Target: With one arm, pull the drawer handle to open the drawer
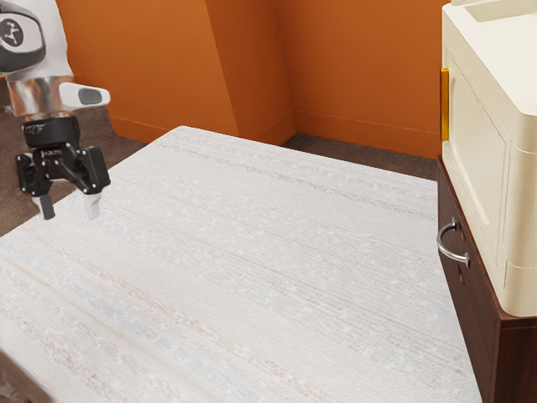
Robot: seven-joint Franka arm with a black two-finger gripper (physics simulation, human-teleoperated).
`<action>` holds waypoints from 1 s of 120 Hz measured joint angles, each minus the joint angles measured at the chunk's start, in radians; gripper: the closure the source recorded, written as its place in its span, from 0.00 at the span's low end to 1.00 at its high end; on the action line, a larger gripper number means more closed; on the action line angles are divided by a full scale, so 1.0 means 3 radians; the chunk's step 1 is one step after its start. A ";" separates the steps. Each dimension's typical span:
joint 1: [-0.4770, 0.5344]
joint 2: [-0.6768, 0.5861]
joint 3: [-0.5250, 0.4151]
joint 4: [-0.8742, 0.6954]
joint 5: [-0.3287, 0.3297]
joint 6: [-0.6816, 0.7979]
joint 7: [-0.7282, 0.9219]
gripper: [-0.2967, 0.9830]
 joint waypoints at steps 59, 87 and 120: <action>-0.0130 -0.0379 -0.0010 0.0250 -0.0171 0.1036 0.0212 0.23; -0.0890 -0.0028 -0.0032 0.0196 -0.0103 0.1623 0.1177 0.23; -0.1653 0.0043 -0.0033 -0.0188 0.0321 0.2198 0.2291 0.23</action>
